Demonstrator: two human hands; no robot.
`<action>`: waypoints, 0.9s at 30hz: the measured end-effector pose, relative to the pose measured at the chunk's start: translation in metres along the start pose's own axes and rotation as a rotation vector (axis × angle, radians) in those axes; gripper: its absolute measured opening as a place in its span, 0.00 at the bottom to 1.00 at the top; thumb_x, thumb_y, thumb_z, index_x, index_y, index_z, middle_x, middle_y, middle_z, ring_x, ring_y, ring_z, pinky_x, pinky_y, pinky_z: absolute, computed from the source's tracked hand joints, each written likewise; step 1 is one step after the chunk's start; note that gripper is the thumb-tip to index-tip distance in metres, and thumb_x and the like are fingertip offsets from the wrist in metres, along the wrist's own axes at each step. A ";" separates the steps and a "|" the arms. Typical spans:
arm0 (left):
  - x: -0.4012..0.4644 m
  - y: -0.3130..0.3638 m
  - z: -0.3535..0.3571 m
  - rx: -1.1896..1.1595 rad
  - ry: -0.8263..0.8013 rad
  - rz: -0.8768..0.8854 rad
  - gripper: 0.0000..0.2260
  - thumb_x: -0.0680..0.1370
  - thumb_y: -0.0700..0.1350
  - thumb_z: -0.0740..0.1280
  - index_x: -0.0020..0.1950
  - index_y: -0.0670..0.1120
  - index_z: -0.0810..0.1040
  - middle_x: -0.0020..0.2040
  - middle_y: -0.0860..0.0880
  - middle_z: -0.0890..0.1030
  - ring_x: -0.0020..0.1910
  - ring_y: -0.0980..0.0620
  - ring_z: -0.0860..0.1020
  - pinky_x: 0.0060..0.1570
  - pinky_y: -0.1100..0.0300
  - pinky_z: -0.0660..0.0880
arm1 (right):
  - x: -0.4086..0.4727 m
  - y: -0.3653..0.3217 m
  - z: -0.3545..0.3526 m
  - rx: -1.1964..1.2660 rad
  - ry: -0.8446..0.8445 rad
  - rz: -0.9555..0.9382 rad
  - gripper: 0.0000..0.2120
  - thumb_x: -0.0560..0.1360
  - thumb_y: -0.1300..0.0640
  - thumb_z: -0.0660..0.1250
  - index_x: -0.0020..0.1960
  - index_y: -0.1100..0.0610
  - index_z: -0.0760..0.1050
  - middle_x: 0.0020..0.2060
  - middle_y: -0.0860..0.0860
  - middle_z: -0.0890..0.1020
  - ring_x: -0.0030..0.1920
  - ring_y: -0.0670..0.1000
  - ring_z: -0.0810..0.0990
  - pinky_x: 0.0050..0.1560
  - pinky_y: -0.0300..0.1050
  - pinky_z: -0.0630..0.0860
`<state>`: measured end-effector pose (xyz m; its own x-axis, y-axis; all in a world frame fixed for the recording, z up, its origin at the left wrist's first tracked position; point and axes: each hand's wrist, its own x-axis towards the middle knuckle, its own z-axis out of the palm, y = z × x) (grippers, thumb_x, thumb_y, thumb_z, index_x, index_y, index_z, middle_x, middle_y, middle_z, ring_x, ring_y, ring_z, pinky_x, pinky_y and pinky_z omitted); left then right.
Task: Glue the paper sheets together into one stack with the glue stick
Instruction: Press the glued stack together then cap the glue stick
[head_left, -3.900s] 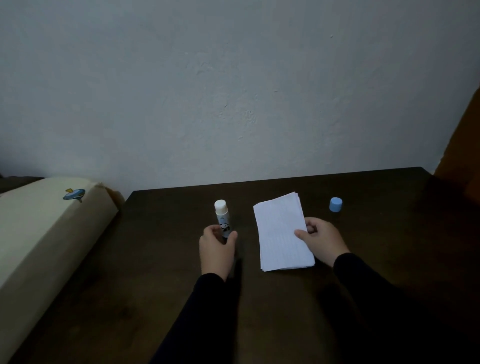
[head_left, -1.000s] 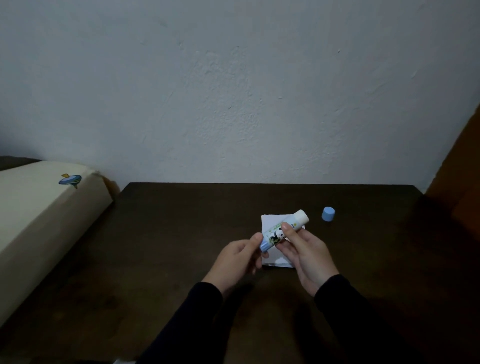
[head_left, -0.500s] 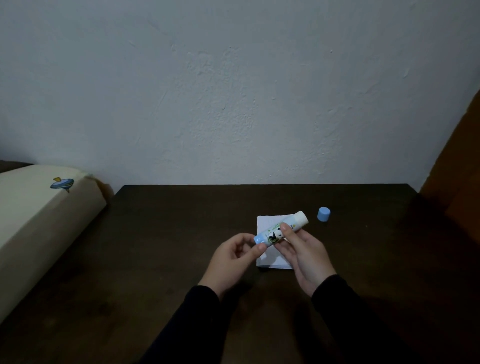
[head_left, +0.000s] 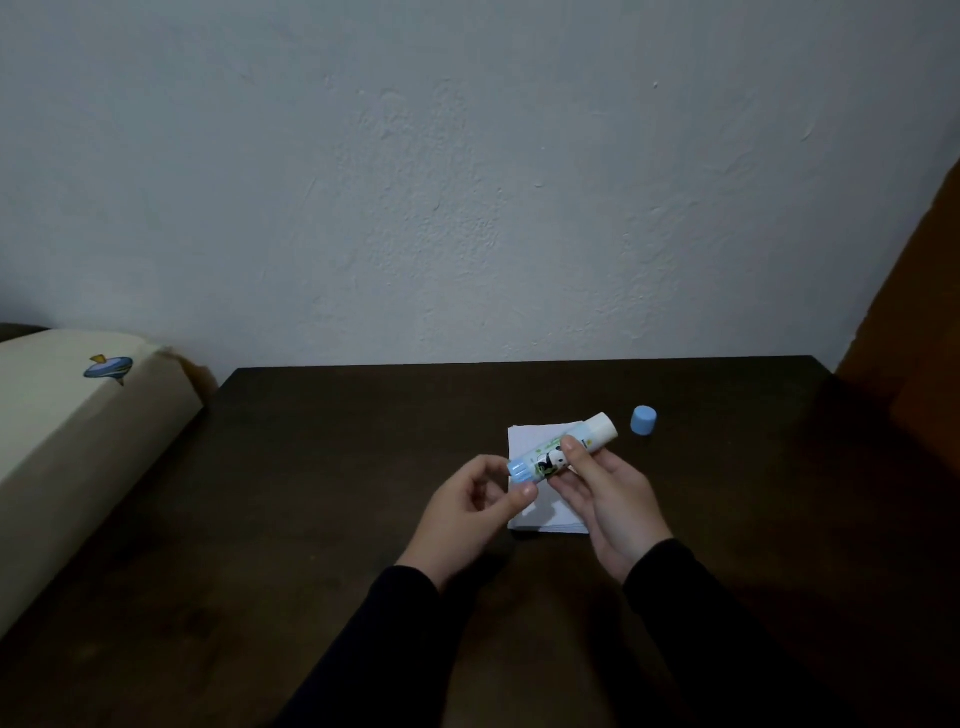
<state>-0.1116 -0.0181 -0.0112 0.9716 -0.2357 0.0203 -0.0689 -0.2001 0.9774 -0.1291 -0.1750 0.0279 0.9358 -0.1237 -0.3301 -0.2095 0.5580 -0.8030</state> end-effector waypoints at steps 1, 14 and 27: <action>0.000 0.000 0.000 0.002 0.007 0.009 0.10 0.72 0.52 0.72 0.51 0.52 0.80 0.30 0.58 0.73 0.32 0.59 0.70 0.35 0.65 0.68 | -0.001 0.000 0.000 0.005 -0.004 0.000 0.06 0.77 0.60 0.67 0.53 0.56 0.77 0.48 0.54 0.84 0.49 0.50 0.83 0.52 0.44 0.78; -0.004 0.001 0.003 -0.051 -0.019 -0.049 0.15 0.73 0.62 0.65 0.47 0.51 0.79 0.31 0.55 0.74 0.31 0.57 0.71 0.34 0.61 0.67 | -0.002 0.002 0.001 -0.025 -0.005 -0.022 0.06 0.76 0.60 0.67 0.53 0.56 0.77 0.49 0.54 0.84 0.50 0.50 0.83 0.52 0.43 0.78; -0.004 0.004 0.002 -0.038 0.005 -0.016 0.14 0.80 0.54 0.61 0.47 0.45 0.80 0.31 0.55 0.73 0.32 0.56 0.71 0.34 0.62 0.66 | -0.005 0.001 0.003 -0.004 -0.059 -0.049 0.05 0.77 0.61 0.65 0.52 0.58 0.78 0.47 0.54 0.85 0.49 0.50 0.84 0.53 0.44 0.78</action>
<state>-0.1161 -0.0202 -0.0083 0.9737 -0.2279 0.0058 -0.0451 -0.1674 0.9849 -0.1333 -0.1714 0.0301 0.9599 -0.1022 -0.2610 -0.1644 0.5489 -0.8195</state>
